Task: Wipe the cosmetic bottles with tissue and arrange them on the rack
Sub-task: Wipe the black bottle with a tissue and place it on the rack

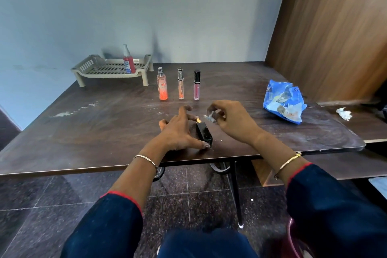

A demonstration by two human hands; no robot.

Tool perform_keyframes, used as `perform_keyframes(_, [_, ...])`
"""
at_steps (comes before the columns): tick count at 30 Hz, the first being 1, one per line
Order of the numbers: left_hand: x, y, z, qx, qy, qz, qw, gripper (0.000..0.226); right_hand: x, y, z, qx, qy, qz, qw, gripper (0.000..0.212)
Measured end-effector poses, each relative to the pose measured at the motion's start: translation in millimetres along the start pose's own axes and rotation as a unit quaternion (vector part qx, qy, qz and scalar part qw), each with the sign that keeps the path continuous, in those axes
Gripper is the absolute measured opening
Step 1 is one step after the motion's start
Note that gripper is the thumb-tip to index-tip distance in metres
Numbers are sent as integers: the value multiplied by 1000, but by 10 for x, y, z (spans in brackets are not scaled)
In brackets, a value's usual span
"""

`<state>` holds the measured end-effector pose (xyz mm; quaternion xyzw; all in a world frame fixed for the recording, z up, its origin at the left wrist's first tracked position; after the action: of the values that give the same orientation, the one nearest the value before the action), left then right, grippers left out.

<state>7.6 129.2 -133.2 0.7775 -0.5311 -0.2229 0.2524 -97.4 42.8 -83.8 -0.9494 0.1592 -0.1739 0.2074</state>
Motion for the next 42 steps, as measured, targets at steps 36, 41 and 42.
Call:
perform_keyframes(36, [75,-20,1,8,-1,3,1000,95,-177,-230,233,-79,-87,-70,991,22])
perform_keyframes(41, [57,3,14,16,-7,10,1000,95,-267,-164,126,-86,-93,-64,990,16])
perform_keyframes(42, [59,2,13,18,-9,9,1000,95,-258,-127,109,-103,-104,-54,988,15])
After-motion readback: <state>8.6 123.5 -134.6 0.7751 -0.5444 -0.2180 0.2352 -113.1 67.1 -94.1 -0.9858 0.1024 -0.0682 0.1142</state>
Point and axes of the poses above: each hand's wrist, its own x-axis towards the middle knuckle, its own z-axis out of the palm, y = z × x, the point moved 8 cm from there along x, towards the middle knuckle, and after that the axes turned 10 degrees about -y, right-handed, at the moved point
